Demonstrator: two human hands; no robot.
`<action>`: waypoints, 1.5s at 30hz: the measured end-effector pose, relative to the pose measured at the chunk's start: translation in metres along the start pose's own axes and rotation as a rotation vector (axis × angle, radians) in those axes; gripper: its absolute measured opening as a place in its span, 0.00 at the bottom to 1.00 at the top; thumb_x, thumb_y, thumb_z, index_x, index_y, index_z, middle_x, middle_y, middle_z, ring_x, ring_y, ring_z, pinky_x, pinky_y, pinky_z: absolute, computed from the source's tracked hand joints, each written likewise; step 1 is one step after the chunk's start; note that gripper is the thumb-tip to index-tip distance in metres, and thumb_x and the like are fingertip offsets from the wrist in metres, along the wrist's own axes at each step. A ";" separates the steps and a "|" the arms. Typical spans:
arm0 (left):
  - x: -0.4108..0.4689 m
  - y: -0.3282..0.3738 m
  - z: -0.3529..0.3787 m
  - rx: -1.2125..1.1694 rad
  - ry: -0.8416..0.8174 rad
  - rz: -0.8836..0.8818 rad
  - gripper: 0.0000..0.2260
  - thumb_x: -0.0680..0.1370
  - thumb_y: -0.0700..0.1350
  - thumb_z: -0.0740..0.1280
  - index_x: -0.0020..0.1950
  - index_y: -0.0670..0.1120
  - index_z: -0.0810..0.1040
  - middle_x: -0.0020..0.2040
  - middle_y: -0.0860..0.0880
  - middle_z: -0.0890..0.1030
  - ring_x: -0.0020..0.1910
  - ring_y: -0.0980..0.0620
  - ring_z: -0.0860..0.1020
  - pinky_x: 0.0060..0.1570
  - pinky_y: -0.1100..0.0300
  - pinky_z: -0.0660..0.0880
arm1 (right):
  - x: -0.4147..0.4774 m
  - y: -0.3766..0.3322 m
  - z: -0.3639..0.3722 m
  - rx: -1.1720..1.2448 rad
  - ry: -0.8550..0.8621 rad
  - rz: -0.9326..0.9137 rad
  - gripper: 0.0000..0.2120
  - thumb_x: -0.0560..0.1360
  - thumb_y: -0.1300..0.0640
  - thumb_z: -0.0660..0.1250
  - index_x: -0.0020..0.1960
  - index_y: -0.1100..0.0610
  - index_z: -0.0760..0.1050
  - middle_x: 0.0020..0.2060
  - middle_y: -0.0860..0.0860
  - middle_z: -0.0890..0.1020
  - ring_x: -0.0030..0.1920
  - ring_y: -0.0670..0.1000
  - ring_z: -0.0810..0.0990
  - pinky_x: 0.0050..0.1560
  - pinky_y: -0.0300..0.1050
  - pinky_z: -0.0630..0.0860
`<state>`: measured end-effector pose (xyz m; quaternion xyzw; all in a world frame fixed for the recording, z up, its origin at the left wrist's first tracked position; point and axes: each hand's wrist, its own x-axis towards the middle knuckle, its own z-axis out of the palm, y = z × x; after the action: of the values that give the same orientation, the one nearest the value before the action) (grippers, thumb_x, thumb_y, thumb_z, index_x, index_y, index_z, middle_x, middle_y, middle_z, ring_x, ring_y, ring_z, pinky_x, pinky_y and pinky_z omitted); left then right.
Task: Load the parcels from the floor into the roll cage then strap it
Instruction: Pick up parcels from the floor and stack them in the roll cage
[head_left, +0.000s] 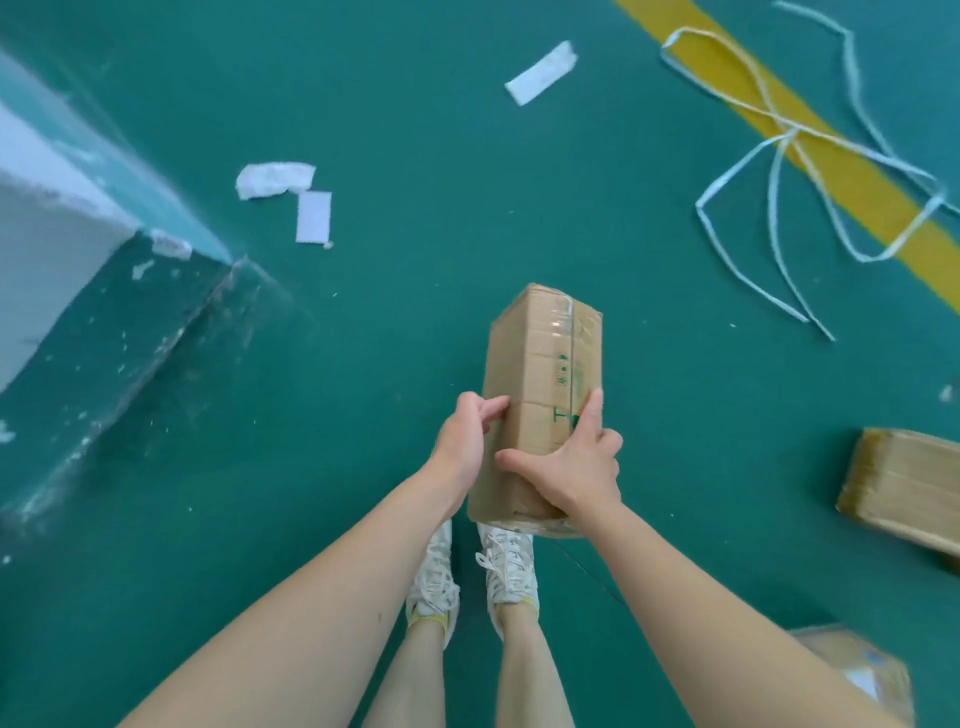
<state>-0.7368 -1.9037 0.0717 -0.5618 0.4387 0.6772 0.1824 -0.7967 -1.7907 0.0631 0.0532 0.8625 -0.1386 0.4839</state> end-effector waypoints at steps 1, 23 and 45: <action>-0.009 0.010 0.015 0.054 -0.032 0.019 0.24 0.82 0.48 0.45 0.68 0.49 0.77 0.66 0.53 0.77 0.64 0.54 0.72 0.59 0.57 0.66 | -0.007 0.010 -0.014 0.107 0.005 0.055 0.66 0.59 0.36 0.78 0.78 0.42 0.32 0.70 0.56 0.58 0.69 0.61 0.66 0.68 0.56 0.68; -0.184 -0.026 0.275 0.912 -0.417 -0.077 0.20 0.75 0.63 0.65 0.58 0.51 0.76 0.53 0.50 0.83 0.51 0.50 0.81 0.51 0.55 0.77 | -0.176 0.288 -0.133 1.727 0.288 0.127 0.40 0.58 0.43 0.75 0.70 0.44 0.71 0.60 0.52 0.82 0.55 0.53 0.82 0.50 0.49 0.80; -0.164 -0.186 0.550 1.228 -0.224 0.284 0.50 0.56 0.71 0.73 0.74 0.63 0.58 0.66 0.51 0.73 0.61 0.44 0.75 0.60 0.45 0.75 | -0.113 0.566 -0.188 1.593 0.271 0.340 0.23 0.80 0.53 0.63 0.74 0.47 0.67 0.71 0.46 0.71 0.70 0.49 0.70 0.67 0.45 0.67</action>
<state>-0.8803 -1.3219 0.1411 -0.2172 0.7952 0.3747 0.4243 -0.7632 -1.1903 0.1456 0.5265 0.5368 -0.6257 0.2075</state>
